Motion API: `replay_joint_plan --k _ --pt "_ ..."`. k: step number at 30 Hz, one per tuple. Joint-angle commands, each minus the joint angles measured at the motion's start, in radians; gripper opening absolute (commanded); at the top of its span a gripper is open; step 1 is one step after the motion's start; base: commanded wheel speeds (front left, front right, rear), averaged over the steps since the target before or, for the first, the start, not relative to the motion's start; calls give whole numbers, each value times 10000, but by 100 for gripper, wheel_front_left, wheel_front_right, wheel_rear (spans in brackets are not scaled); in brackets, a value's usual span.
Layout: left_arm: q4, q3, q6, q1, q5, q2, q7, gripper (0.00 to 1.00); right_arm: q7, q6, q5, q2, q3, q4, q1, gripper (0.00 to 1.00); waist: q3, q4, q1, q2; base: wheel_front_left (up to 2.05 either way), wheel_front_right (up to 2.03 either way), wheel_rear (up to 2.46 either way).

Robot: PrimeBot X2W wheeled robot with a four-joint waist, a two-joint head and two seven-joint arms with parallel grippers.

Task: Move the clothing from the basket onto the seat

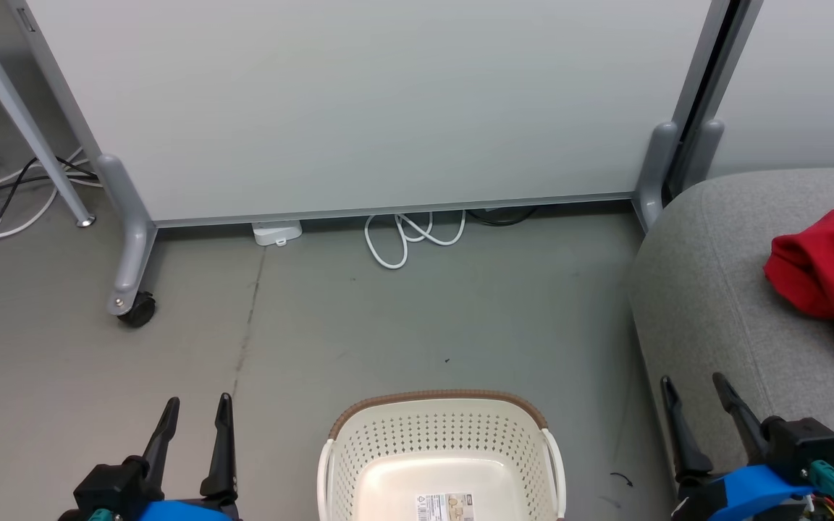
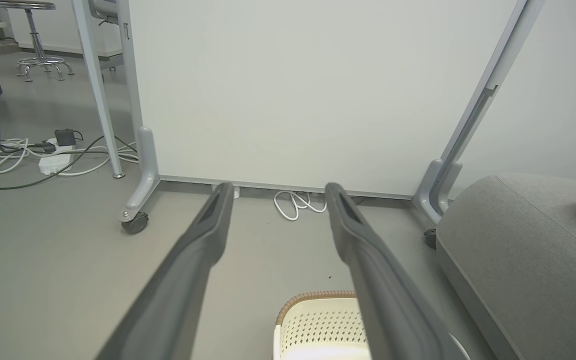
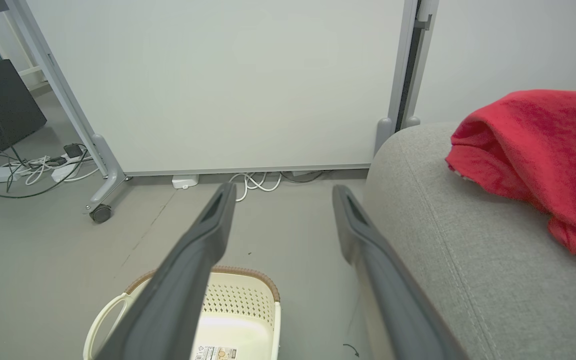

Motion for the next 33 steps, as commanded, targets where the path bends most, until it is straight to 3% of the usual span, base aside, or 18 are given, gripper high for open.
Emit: replay_joint_plan --k 1,15,16,24,33 --pt "20 -23 -8 -171 -12 30 -47 100 -56 5 85 18 -14 29 0 100 -4 -17 0 0 0 0 0" --pt "88 -71 -8 -210 -27 7 -47 100 -103 5 163 19 76 -18 -47 100 56 -68 0 0 0 0 0" --pt "78 -71 0 -36 -49 -4 0 0 -45 0 77 0 73 18 -22 0 59 -70 0 0 0 0 0" --pt "637 -166 0 338 -105 -232 69 0 -5 0 105 29 73 669 131 0 66 -77 0 0 0 0 0" --pt "476 90 -1 150 -1631 -314 503 0 297 0 1860 26 -24 667 -38 0 60 -118 0 0 0 0 0"
